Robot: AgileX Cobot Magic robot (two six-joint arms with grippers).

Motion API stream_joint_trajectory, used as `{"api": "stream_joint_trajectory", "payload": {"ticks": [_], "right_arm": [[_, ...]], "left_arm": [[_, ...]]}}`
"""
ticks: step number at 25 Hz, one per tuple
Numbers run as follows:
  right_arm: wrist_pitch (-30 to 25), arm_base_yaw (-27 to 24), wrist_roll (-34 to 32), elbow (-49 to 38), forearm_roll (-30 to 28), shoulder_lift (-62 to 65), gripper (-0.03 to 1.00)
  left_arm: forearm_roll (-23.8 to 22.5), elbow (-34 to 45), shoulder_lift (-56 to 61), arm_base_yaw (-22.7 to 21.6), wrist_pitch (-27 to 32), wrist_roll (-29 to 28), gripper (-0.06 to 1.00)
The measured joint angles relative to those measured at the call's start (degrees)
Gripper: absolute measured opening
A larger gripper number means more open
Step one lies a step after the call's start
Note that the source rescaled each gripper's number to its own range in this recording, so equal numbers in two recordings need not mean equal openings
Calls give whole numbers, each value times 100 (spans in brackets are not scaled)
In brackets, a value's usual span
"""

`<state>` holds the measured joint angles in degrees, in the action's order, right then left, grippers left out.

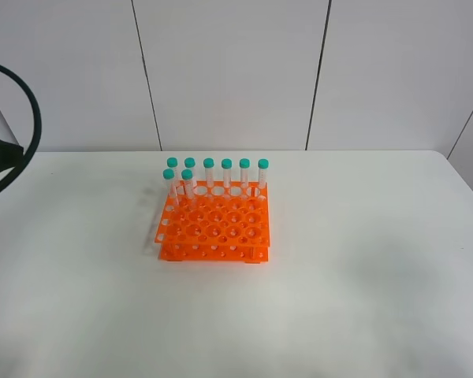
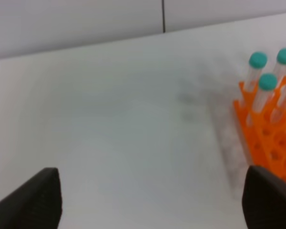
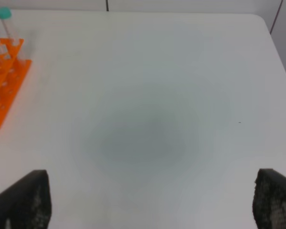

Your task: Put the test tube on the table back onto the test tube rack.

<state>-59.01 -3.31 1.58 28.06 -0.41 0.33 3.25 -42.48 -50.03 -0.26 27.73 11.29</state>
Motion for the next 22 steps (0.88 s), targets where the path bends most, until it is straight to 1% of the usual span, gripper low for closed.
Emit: {"api": "stream_joint_trajectory", "payload": {"ticks": [2, 4, 11, 16, 18, 22], "right_arm": [[0, 0, 0, 0, 0, 0, 91], [0, 0, 0, 0, 0, 0, 91], [0, 0, 0, 0, 0, 0, 91], [0, 0, 0, 0, 0, 0, 91], [0, 0, 0, 0, 0, 0, 91], [0, 0, 0, 0, 0, 0, 91]], "left_arm": [[-179, 73, 230, 0, 195, -263, 81], [-257, 103, 492, 0, 524, -378, 81], [-279, 103, 1745, 0, 1567, -478, 81], [-279, 296, 2646, 0, 2233, -606, 81], [-281, 410, 2892, 0, 2584, -743, 81], [-281, 576, 3329, 0, 3034, -971, 81]]}}
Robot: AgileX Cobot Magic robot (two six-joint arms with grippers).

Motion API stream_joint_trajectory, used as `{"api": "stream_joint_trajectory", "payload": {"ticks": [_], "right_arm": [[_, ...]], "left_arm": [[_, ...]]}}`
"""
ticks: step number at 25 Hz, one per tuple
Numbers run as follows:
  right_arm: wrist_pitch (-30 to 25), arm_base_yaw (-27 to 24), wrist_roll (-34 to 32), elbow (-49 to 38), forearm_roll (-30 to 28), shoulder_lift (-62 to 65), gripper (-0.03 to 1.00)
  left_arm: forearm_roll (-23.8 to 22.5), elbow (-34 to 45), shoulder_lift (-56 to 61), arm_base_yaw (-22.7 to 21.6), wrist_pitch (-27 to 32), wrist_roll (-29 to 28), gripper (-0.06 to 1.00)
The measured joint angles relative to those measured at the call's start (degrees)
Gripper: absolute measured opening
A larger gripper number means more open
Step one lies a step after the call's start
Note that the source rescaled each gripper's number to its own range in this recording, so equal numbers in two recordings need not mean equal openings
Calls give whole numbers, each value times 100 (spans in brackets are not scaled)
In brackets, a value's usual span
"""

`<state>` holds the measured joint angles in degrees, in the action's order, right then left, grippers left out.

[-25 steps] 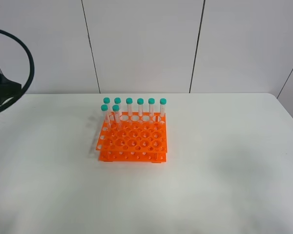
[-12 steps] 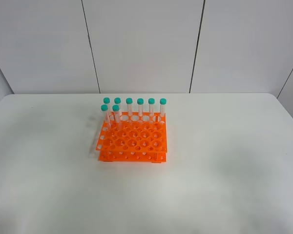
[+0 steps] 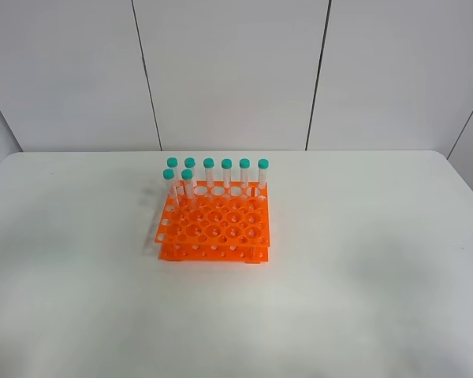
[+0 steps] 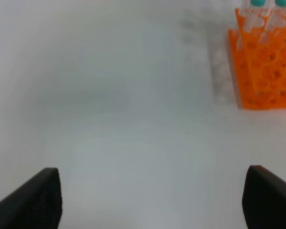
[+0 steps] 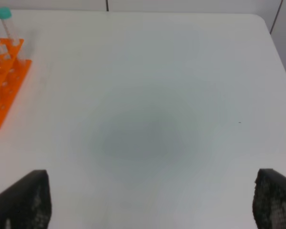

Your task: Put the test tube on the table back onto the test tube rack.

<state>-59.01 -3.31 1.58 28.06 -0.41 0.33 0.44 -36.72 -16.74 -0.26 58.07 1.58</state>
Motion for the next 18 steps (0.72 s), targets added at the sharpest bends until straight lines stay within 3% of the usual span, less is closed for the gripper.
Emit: {"api": "stream_joint_trajectory", "payload": {"ticks": [8, 18], "right_arm": [[0, 0, 0, 0, 0, 0, 91], [0, 0, -18, 0, 0, 0, 91]], "left_arm": [[-126, 36, 726, 0, 646, -101, 81], [-124, 348, 1275, 0, 849, -347, 81]]}}
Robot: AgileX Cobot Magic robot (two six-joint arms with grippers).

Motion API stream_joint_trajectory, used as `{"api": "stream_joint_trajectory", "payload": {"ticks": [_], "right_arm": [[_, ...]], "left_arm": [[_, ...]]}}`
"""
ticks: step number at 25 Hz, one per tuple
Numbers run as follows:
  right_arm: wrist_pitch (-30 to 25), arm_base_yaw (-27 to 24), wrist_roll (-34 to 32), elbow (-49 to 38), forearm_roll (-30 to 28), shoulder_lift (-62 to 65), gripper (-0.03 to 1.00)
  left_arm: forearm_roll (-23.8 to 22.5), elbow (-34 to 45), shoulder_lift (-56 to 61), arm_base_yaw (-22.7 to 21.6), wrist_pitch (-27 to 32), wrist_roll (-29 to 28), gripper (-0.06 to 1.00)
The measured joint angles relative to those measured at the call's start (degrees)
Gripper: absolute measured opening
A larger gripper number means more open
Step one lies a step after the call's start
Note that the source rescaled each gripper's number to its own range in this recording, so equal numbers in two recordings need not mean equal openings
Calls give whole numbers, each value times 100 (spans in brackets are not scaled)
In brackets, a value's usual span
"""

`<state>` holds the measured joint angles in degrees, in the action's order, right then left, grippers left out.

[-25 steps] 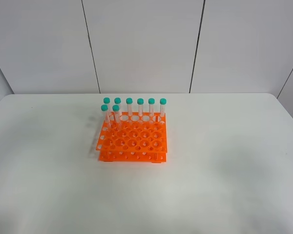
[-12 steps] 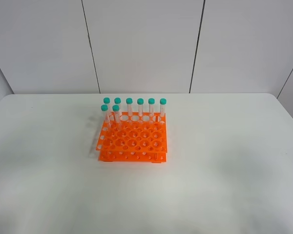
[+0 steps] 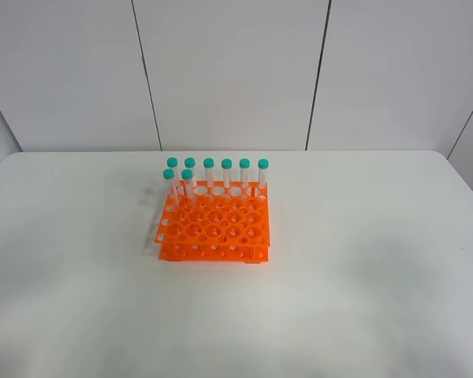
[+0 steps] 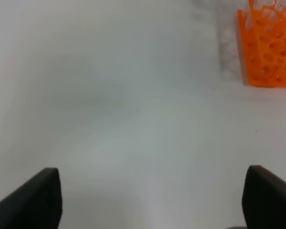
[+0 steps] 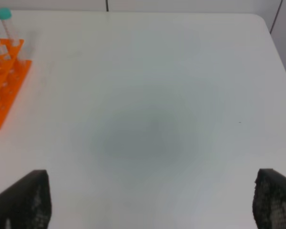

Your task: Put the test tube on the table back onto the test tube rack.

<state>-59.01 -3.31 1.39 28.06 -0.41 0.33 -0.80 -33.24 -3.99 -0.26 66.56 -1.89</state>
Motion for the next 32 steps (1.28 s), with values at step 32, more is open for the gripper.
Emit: {"api": "stream_joint_trajectory", "payload": {"ticks": [32], "right_arm": [[0, 0, -5, 0, 0, 0, 91]], "left_arm": [[134, 38, 403, 0, 10, -8, 81]]}}
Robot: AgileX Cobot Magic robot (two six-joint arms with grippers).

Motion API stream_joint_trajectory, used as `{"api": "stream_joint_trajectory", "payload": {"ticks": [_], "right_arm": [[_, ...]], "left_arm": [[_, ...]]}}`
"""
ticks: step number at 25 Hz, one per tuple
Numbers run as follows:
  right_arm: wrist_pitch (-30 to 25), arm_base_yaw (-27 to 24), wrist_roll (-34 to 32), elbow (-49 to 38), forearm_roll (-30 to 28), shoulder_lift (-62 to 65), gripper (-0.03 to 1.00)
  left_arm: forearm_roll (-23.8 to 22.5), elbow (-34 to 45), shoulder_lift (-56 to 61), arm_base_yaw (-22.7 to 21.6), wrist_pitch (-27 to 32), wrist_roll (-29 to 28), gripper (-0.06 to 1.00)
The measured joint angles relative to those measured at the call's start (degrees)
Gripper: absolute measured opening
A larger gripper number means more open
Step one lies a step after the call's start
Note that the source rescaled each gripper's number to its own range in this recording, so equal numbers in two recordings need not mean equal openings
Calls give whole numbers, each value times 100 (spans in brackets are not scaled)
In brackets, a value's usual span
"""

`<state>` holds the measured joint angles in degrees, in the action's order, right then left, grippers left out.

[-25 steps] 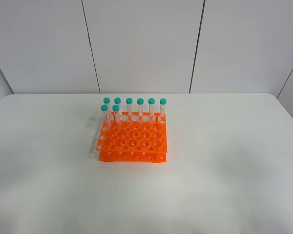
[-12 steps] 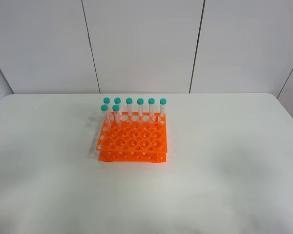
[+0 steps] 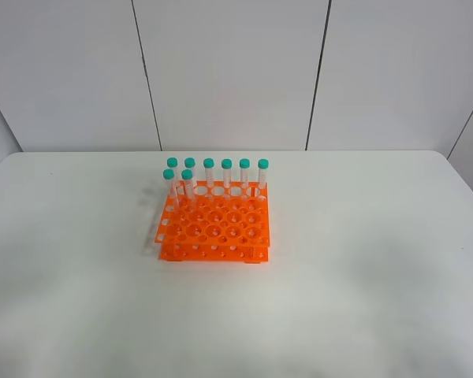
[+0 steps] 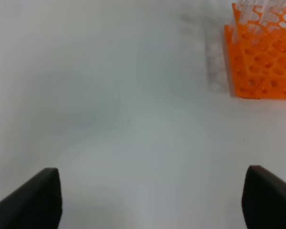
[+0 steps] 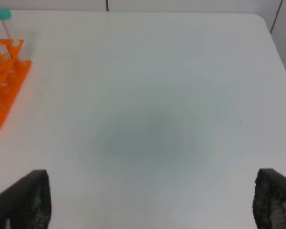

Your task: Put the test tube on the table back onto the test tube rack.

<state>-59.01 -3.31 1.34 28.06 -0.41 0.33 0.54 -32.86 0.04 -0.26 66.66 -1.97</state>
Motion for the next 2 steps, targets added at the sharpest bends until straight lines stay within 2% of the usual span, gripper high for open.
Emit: {"api": "stream_joint_trajectory", "payload": {"ticks": [2], "right_arm": [[0, 0, 0, 0, 0, 0, 91]], "left_arm": [[0, 0, 0, 0, 0, 0, 81]]}}
